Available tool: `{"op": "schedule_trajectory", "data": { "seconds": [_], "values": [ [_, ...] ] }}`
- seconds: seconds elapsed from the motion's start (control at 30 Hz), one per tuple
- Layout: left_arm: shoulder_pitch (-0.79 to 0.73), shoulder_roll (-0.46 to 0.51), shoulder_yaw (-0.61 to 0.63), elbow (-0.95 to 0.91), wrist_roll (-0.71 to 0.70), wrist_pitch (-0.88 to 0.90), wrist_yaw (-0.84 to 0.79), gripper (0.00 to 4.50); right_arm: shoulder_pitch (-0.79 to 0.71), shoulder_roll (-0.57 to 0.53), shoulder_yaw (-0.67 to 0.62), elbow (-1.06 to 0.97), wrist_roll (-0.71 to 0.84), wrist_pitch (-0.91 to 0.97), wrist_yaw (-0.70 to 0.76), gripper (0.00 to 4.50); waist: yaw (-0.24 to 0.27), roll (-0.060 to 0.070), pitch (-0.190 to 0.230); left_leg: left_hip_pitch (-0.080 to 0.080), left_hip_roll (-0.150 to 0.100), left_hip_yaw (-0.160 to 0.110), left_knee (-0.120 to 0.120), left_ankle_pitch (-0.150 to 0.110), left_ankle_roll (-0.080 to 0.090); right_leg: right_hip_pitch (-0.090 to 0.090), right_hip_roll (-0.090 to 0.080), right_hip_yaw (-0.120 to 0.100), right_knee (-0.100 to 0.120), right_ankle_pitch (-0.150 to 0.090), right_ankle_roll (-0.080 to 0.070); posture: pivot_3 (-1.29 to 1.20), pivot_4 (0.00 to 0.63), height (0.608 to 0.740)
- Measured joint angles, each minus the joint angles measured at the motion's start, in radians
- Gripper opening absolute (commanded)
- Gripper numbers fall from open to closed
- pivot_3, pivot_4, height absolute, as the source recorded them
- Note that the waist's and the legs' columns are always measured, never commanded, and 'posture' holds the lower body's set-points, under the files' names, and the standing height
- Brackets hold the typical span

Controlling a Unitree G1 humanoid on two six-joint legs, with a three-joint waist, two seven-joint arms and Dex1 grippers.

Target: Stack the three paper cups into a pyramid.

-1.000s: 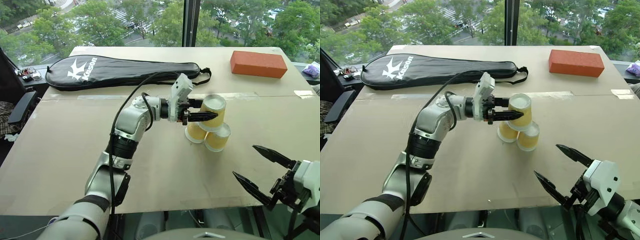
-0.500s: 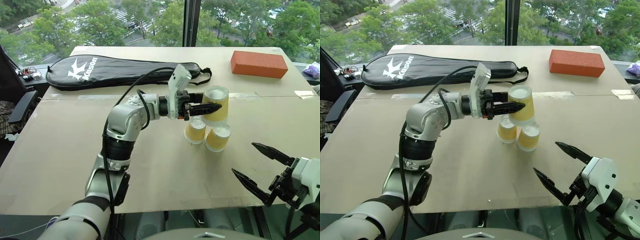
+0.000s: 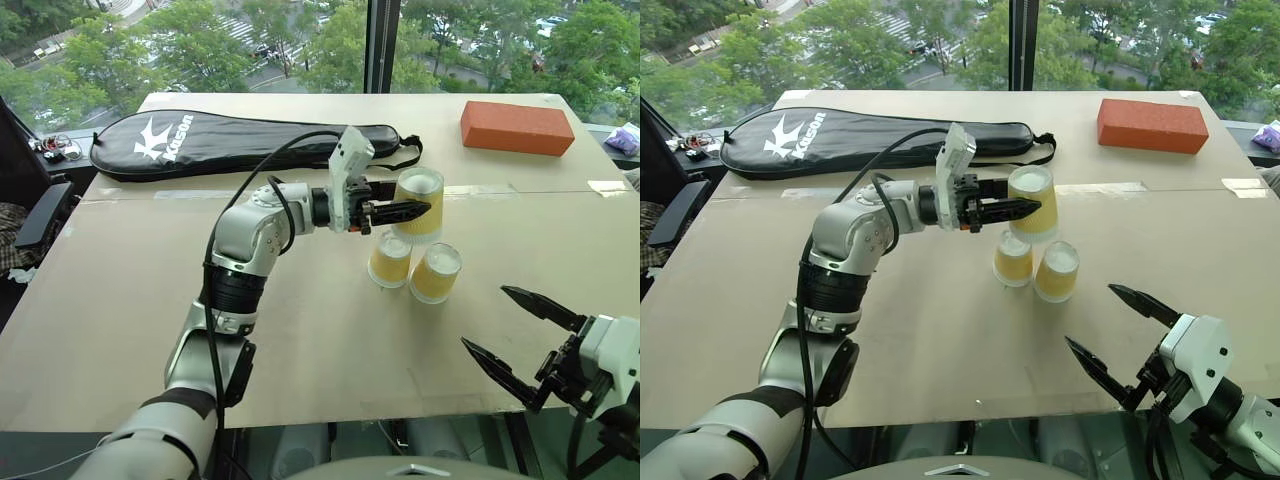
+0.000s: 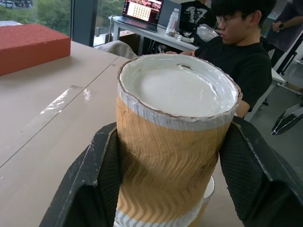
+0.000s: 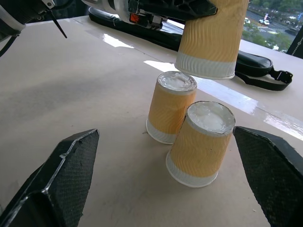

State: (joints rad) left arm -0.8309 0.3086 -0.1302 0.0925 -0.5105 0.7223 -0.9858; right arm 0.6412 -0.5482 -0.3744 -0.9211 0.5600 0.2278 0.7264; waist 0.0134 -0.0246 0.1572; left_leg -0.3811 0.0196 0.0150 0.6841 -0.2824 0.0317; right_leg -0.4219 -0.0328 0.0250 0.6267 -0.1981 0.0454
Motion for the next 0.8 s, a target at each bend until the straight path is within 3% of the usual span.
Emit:
{"op": "schedule_trajectory", "data": {
  "seconds": [0.73,0.77,0.8],
  "values": [
    [0.024,-0.05,-0.081,0.103,0.096,-0.201,-0.103,2.36,-0.001,-0.001,0.0,0.01,0.0,0.0,0.0,4.5,0.001,0.0,0.0,0.0,0.0,0.0,0.0,0.0,0.0,0.0,0.0,0.0,0.0,0.0,0.0,0.0,0.15,0.74],
    [0.019,-0.05,-0.085,0.114,0.103,-0.213,-0.111,3.43,0.0,-0.001,0.0,0.01,0.0,0.0,-0.001,4.5,0.0,0.0,0.0,0.0,0.0,0.0,0.0,0.0,0.0,0.0,0.0,0.0,0.0,0.0,0.0,0.0,0.15,0.74],
    [0.019,-0.049,-0.088,0.116,0.109,-0.216,-0.113,3.78,0.001,-0.001,0.0,0.01,0.0,0.0,-0.001,4.5,0.0,0.0,0.0,0.0,0.0,0.0,0.0,0.0,0.0,0.0,0.0,0.0,0.0,0.0,0.0,0.0,0.15,0.74]
  ]
}}
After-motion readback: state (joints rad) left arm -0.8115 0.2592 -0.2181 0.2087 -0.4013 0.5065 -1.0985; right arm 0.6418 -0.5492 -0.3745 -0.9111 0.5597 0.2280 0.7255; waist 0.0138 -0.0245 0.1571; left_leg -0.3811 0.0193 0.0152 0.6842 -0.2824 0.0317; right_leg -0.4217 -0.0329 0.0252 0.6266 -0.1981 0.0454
